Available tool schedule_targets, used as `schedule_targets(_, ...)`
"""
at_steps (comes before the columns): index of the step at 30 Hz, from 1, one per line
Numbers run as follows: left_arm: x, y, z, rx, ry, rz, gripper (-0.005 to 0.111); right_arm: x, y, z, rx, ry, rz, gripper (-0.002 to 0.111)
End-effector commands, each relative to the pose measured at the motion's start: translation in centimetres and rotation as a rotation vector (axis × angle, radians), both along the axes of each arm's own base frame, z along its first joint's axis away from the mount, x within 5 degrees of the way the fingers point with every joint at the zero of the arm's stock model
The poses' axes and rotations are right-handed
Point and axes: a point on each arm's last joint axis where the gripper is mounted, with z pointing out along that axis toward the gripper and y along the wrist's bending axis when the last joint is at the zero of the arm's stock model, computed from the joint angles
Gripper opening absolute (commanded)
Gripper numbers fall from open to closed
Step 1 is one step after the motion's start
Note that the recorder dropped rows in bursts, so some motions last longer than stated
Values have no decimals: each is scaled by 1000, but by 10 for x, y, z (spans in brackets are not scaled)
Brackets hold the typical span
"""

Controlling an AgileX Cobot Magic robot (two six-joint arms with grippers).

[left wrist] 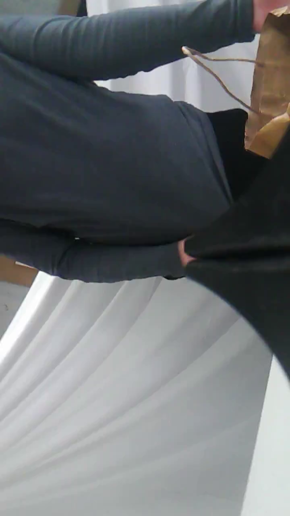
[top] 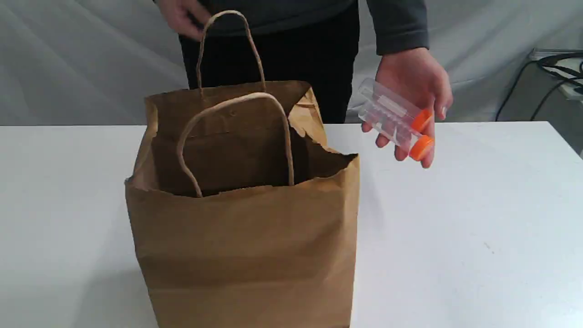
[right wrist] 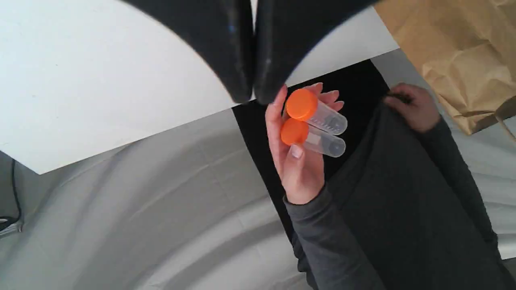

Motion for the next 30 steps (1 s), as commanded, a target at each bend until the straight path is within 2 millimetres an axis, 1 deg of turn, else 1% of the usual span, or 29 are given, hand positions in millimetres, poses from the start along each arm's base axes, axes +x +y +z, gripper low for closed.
schedule_targets(1,-14,-3,20,108,48,-9,0,0,0,0,-20,-7,-9,0)
schedule_targets(4,-21,-7,32,148,68,-58,0,0,0,0,-20,-7,-9,0)
schedule_targets(5,-20,-10,34,169,96,-82,0,0,0,0,-20,-7,-9,0)
schedule_targets(9,-8,-21,40,255,240,-210,0,0,0,0,-20,-7,-9,0)
schedule_targets(11,4,-26,45,279,323,-286,0,0,0,0,-20,-7,-9,0)
schedule_targets(14,23,-32,61,310,398,-369,0,0,0,0,-16,-7,-9,0)
schedule_targets(19,58,-40,87,431,507,-519,0,0,0,0,-16,-7,-9,0)
schedule_targets(23,85,-51,106,486,531,-695,1,0,0,0,-16,-7,-9,0)
schedule_targets(24,94,-55,109,481,531,-759,2,0,0,0,-16,-7,-9,0)
schedule_targets(26,106,-61,114,469,519,-849,6,0,0,0,-16,-7,-9,0)
schedule_targets(28,118,-65,112,449,515,-924,12,0,0,0,-16,-7,-9,0)
schedule_targets(30,130,-68,107,433,533,-994,23,0,0,0,-16,-7,-9,0)
